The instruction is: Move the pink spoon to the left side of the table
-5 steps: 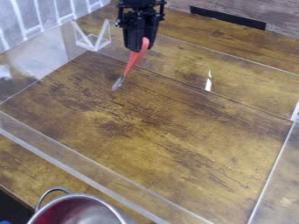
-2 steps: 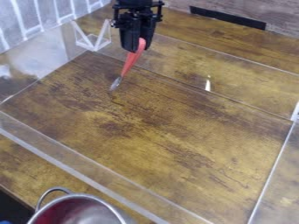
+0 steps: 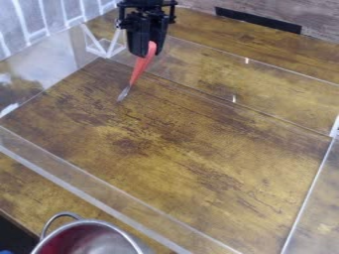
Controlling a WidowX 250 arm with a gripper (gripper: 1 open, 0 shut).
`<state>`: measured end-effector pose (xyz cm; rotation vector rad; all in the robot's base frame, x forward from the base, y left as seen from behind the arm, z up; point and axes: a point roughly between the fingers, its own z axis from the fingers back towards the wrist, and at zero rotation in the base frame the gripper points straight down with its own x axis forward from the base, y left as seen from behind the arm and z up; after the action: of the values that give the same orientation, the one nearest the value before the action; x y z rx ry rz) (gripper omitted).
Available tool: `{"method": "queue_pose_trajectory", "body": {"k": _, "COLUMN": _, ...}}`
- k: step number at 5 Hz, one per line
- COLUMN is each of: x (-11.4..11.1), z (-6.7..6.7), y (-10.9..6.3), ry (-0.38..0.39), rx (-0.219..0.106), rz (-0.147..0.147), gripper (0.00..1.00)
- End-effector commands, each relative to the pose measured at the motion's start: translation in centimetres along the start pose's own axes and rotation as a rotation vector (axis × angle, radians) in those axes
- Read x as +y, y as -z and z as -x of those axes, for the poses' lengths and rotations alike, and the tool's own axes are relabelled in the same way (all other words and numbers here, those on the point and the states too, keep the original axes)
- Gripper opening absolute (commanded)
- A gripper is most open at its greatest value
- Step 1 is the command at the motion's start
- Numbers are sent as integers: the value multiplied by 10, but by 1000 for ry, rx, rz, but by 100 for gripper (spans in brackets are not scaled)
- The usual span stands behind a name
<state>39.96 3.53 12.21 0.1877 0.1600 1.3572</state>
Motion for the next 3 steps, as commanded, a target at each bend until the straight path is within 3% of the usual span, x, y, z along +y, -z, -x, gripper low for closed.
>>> {"method": "queue_pose_trajectory", "body": {"k": 1, "x": 3, "z": -11, "y": -24, "ry": -34, "rx": -9, "rz": 66, "gripper": 0}}
{"method": "queue_pose_trajectory", "body": {"k": 3, "x": 0, "z": -18, "y": -12, "ry": -50, "rx": -1, "rz": 57, "gripper": 0}}
